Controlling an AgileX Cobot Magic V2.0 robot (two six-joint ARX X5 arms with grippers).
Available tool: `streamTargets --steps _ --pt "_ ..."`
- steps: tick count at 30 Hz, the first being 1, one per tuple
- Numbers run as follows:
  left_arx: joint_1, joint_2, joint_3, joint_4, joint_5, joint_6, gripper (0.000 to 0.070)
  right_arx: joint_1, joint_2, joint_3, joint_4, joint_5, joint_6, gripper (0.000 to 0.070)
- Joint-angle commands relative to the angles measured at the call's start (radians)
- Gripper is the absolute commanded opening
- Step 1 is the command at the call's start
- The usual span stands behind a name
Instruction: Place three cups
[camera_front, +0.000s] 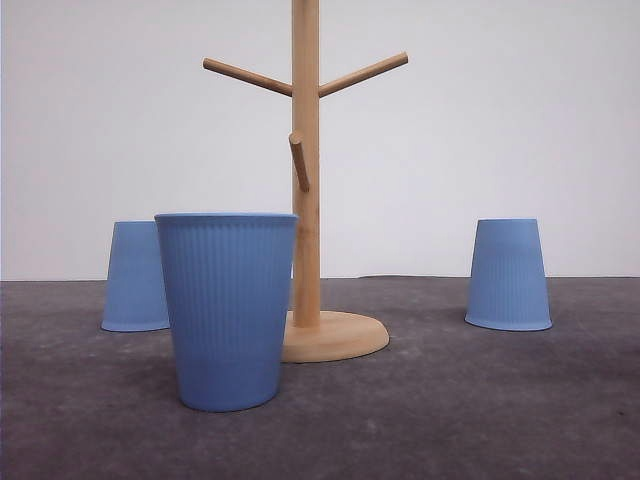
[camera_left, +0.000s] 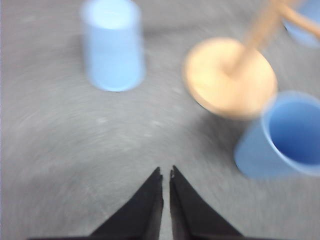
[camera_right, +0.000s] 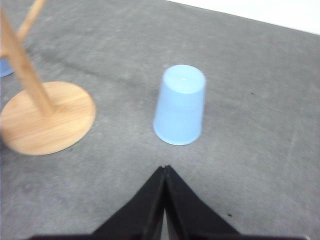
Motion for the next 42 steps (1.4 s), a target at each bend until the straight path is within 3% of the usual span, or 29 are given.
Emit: streamTargets --steps 1,4,6,12,15,25,29,34,42 --pt "-0.023 0.004 0.018 0.008 -0.019 0.08 0.0096 0.009 0.004 0.012 0.01 0.005 -0.028 0.0062" --pt "-0.037 0.005 0.018 0.01 -0.032 0.075 0.0389 0.01 0.004 0.012 0.01 0.006 -0.027 0.0295" --pt "-0.036 0.005 0.018 0.013 -0.038 0.037 0.0518 0.01 0.004 0.012 0.01 0.009 -0.027 0.042" --pt "-0.031 0.056 0.018 0.12 -0.076 -0.173 0.0517 0.01 0.003 0.012 0.011 0.007 -0.024 0.0435" --pt "-0.019 0.13 0.018 0.192 -0.076 -0.224 0.0518 0.01 0.003 0.012 0.011 0.005 -0.023 0.0434" --pt "0.015 0.446 0.032 0.58 -0.075 -0.21 0.0529 0.01 0.004 0.012 0.02 0.005 -0.023 0.0434" --pt "0.019 0.582 0.087 0.634 -0.08 -0.209 0.0597 0.01 0.004 0.012 0.029 0.005 -0.024 0.0434" --pt "0.027 0.74 0.159 0.695 -0.109 -0.206 0.06 0.01 0.004 0.012 0.031 0.005 -0.024 0.0434" --pt "0.052 0.939 0.257 0.696 -0.115 -0.207 0.0598 0.01 0.004 0.012 0.031 0.005 -0.024 0.0433"
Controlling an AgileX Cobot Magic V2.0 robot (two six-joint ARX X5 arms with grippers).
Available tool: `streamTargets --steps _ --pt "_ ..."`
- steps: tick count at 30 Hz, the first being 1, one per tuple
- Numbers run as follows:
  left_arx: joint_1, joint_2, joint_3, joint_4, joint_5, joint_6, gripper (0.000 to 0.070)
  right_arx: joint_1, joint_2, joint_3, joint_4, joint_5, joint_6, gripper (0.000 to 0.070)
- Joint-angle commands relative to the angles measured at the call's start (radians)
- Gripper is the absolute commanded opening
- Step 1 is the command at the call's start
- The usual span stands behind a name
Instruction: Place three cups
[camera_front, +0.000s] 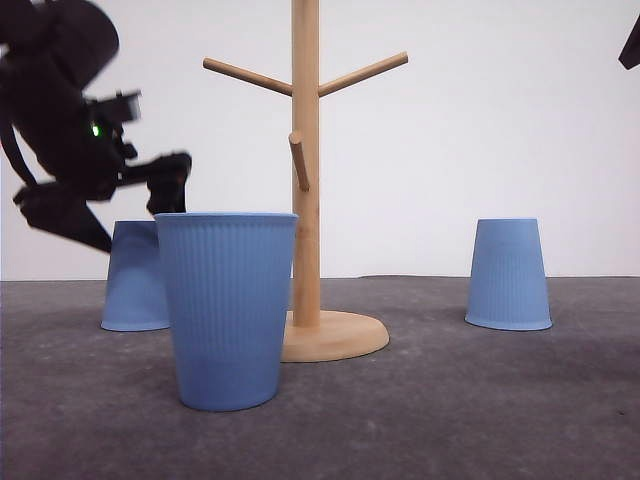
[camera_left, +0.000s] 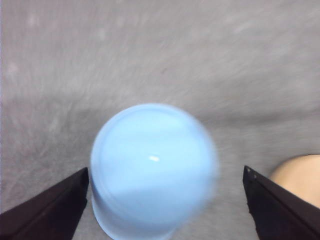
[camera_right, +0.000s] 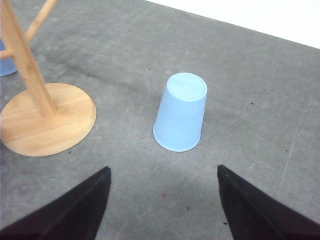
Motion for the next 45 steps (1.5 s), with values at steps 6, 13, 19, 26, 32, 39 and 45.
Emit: streamTargets --steps 6,13,19,26,32,39,45 --pt "-0.003 0.056 0.036 0.009 -0.004 0.002 0.0518 0.004 0.004 0.012 0.011 0.0 -0.005 0.0433" --pt "-0.005 0.054 0.036 0.01 -0.004 0.0 0.0376 0.004 0.004 0.012 0.011 0.0 -0.005 0.0432" --pt "-0.005 0.018 0.036 -0.017 -0.002 -0.001 0.0376 0.004 0.004 0.012 0.011 0.0 -0.005 0.0432" --pt "-0.003 -0.097 0.036 -0.146 0.018 -0.029 0.0376 0.004 0.004 0.012 0.011 0.0 -0.005 0.0432" --pt "0.031 -0.219 0.036 -0.278 0.133 -0.128 0.0376 0.004 0.004 0.012 0.011 0.0 -0.005 0.0432" --pt "0.12 -0.36 0.036 -0.416 0.286 -0.225 0.0376 0.004 0.004 0.012 0.011 -0.001 -0.004 0.0432" --pt "0.219 -0.466 0.033 -0.393 0.436 -0.327 0.0377 0.004 0.004 0.012 0.015 -0.001 -0.003 0.0432"
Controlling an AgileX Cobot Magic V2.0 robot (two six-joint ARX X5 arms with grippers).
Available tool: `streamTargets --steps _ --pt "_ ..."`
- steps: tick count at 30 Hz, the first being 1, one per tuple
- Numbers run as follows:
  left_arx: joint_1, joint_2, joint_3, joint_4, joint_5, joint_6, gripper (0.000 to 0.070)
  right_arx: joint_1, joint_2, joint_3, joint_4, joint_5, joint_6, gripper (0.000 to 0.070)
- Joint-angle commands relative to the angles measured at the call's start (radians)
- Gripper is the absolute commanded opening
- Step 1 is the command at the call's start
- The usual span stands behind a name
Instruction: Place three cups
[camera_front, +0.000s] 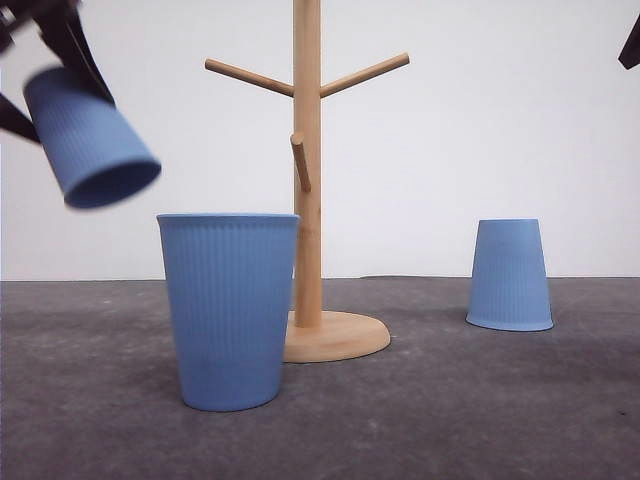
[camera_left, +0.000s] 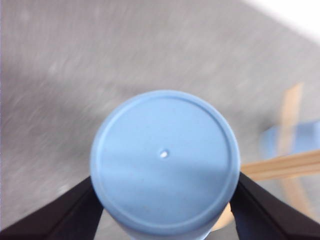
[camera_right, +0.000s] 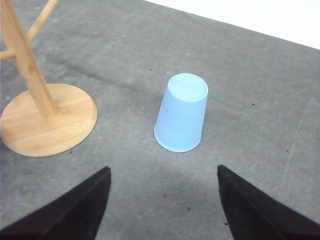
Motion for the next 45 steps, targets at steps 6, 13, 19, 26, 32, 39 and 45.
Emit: streamTargets --steps 6,13,19,26,32,39,45 --pt "0.058 -0.024 0.007 0.181 0.166 -0.236 0.0379 0.004 0.003 0.012 0.023 -0.001 0.004 0.0432" --pt "-0.001 0.01 0.007 0.32 0.176 -0.366 0.0379 0.004 0.003 0.012 0.027 -0.001 0.004 0.0432" --pt "-0.095 0.072 0.007 0.381 0.141 -0.424 0.0379 0.004 0.002 0.012 0.029 -0.001 0.004 0.0432" --pt "-0.2 0.129 0.007 0.433 0.054 -0.452 0.0379 0.004 0.002 0.012 0.029 -0.001 0.004 0.0432" --pt "-0.251 0.155 0.007 0.433 0.005 -0.453 0.0383 0.004 0.002 0.012 0.029 -0.001 0.004 0.0432" --pt "-0.265 0.16 0.007 0.431 -0.017 -0.456 0.043 0.004 0.002 0.012 0.029 -0.001 0.004 0.0432" --pt "-0.265 0.157 0.007 0.403 0.006 -0.457 0.0563 0.004 0.002 0.012 0.029 -0.001 0.004 0.0432"
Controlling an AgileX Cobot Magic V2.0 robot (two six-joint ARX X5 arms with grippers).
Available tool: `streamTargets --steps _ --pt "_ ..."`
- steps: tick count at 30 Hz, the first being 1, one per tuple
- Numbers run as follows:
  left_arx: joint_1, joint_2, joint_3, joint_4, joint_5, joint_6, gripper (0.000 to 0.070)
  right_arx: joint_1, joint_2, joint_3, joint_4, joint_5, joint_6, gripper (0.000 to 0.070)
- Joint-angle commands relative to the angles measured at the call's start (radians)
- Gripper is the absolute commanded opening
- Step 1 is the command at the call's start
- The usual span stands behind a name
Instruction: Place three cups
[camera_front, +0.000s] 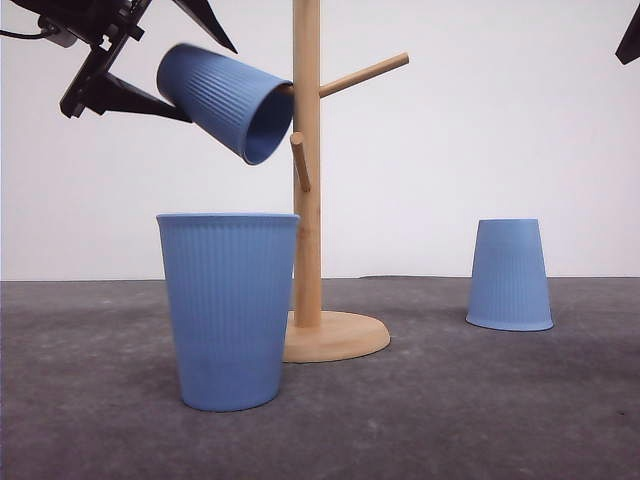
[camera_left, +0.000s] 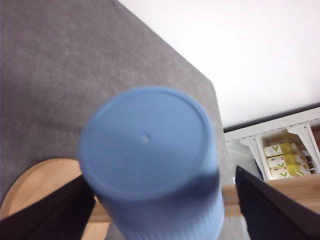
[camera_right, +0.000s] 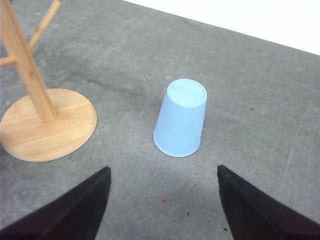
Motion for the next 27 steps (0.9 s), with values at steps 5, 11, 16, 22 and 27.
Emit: streamTargets --steps 5,11,16,22,27 --pt "-0.006 -0.023 0.009 -0.044 0.034 0.006 0.0563 0.004 0.002 0.012 0.012 -0.001 0.004 0.0432" --pt "-0.003 -0.12 0.009 -0.162 0.033 0.073 0.0563 0.004 0.002 0.012 0.012 -0.004 0.023 0.0432" --pt "-0.001 -0.209 0.009 -0.339 0.028 0.175 0.0562 0.005 0.002 0.012 0.013 -0.005 0.023 0.0432" --pt "0.001 -0.313 0.002 -0.525 -0.031 0.312 0.056 0.004 0.002 0.012 0.012 -0.005 0.023 0.0432" --pt "0.027 -0.422 -0.09 -0.566 -0.038 0.376 0.0556 0.004 0.002 0.012 0.007 -0.004 0.032 0.0432"
